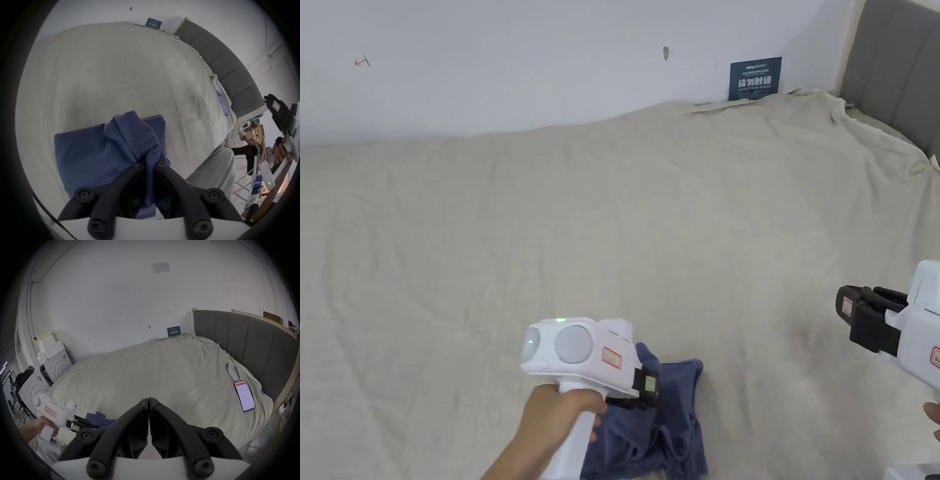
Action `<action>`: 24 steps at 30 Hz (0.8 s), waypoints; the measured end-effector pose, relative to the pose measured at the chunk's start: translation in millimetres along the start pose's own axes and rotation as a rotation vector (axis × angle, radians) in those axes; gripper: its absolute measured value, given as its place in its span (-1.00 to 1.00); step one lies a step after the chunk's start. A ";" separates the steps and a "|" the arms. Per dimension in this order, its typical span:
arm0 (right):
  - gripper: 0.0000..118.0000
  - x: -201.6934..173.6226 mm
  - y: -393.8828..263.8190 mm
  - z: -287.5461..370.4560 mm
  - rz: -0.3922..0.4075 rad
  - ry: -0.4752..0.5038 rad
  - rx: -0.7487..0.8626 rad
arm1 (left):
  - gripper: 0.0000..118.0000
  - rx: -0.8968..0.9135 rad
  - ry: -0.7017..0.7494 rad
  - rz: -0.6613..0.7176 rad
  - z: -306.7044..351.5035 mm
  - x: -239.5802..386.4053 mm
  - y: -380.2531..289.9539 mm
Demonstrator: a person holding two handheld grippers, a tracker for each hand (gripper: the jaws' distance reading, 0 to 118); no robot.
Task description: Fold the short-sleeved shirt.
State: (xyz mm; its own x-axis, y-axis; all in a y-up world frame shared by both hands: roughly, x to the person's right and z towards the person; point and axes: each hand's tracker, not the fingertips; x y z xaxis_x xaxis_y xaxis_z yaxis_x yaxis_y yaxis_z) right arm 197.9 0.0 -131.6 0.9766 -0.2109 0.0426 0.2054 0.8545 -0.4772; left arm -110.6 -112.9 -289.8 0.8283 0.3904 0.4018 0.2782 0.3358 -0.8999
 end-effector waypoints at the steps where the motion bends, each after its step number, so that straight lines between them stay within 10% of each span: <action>1: -1.00 1.3 -0.5 0.5 -0.001 -0.002 -0.001 | -0.88 -0.012 0.011 0.000 -8.4 3.0 0.3; 8: -1.00 8.9 -3.9 4.5 -0.013 -0.019 -0.003 | -0.72 -0.022 0.079 -0.021 -34.7 21.4 -1.7; 15: -1.00 9.2 -3.4 5.5 -0.014 -0.023 -0.005 | 0.79 0.052 -0.012 -0.010 -10.0 33.8 1.3; 24: -1.00 1.0 4.3 10.5 0.000 -0.017 0.014 | 0.83 0.346 0.045 -0.052 64.0 10.3 -9.7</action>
State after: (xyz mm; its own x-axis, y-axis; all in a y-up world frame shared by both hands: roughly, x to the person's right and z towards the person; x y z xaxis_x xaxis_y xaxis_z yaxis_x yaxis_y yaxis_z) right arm 200.5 8.5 -124.5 0.9774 -0.2031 0.0580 0.2065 0.8611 -0.4647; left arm -135.9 -57.3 -266.1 0.8399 0.3297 0.4311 0.1458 0.6280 -0.7644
